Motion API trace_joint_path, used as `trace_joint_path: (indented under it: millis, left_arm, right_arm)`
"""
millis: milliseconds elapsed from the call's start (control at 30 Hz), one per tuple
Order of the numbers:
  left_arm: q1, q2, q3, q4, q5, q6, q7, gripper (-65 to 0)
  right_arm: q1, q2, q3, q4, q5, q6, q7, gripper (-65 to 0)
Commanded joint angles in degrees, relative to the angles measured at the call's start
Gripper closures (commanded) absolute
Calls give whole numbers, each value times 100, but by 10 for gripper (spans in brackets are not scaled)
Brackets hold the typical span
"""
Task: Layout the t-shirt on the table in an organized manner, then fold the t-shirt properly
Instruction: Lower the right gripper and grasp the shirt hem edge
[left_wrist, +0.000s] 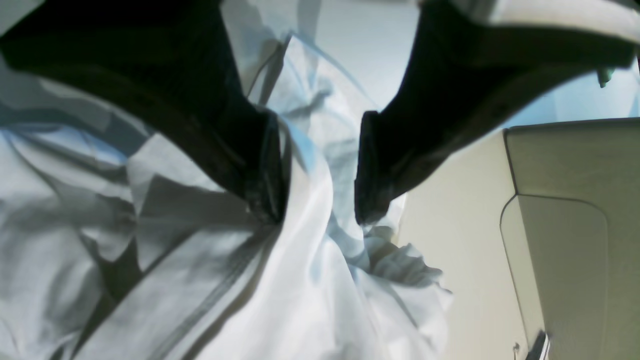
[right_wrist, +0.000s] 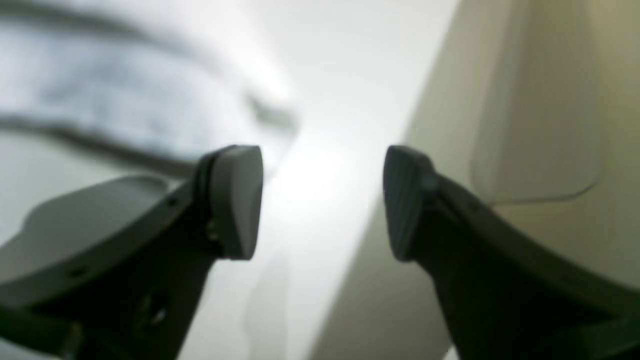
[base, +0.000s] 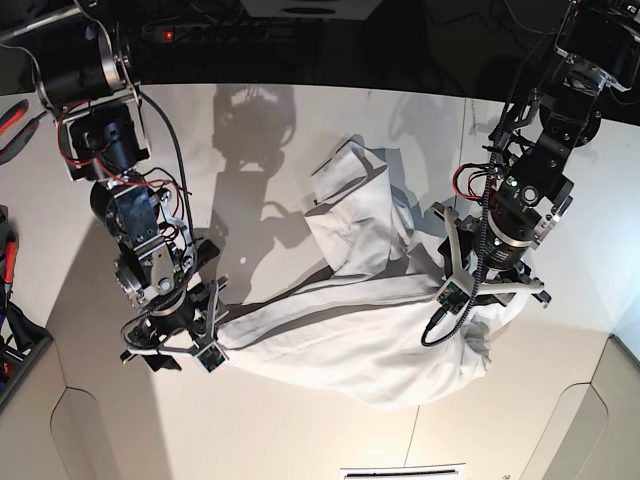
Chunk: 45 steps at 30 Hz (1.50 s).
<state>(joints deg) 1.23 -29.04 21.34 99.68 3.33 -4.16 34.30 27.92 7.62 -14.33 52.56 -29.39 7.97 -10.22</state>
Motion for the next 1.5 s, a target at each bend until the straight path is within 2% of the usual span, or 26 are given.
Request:
trace_joint_path:
  millis: [0, 200, 333, 667, 967, 1000, 1033, 1067, 1133, 1233, 1400, 1467]
  left_arm:
    - [-87, -46, -46, 85, 52, 79, -74, -271]
    - [-85, -48, -46, 85, 55, 98, 50, -271]
    - [-90, -46, -46, 85, 55, 98, 50, -271]
    - [-28, -33, -46, 85, 55, 175, 70, -271]
    - [212, -33, -48, 103, 68, 188, 90, -270]
    - [251, -33, -46, 118, 74, 140, 90, -270]
    - [282, -33, -46, 136, 81, 98, 90, -269]
    - [313, -33, -48, 157, 79, 52, 90, -266]
    - [361, -33, -46, 221, 81, 46, 87, -264]
    - [372, -33, -48, 282, 83, 48, 87, -256]
    - [372, -35, -48, 280, 356, 57, 90, -236]
    - [372, -35, -48, 280, 452, 199, 90, -236]
  right_arm:
    - [278, 28, -57, -118, -24, 87, 157, -375]
    - [859, 28, -743, -1368, -437, 232, 393, -375]
    - [868, 22, -1003, -1615, -560, 234, 756, -375]
    - [1008, 13, -1073, -1676, -555, 205, 1180, -373]
    - [1753, 11, -1073, -2645, -546, 131, 1665, -373]
    - [1808, 9, -1073, -2697, -507, 131, 1727, -363]
    - [1838, 9, -1073, -2743, -444, 133, 1781, -313]
    - [1843, 11, -1073, -2763, -372, 129, 1816, -227]
    - [1823, 11, -1073, -2765, -66, 125, 1816, 0]
    - [1805, 0, -1071, -2765, 376, 120, 1816, 0]
    - [1742, -4, -1071, -2684, 387, 122, 1784, 0]
    - [1537, 28, -1067, -2476, 385, 127, 1624, 0]
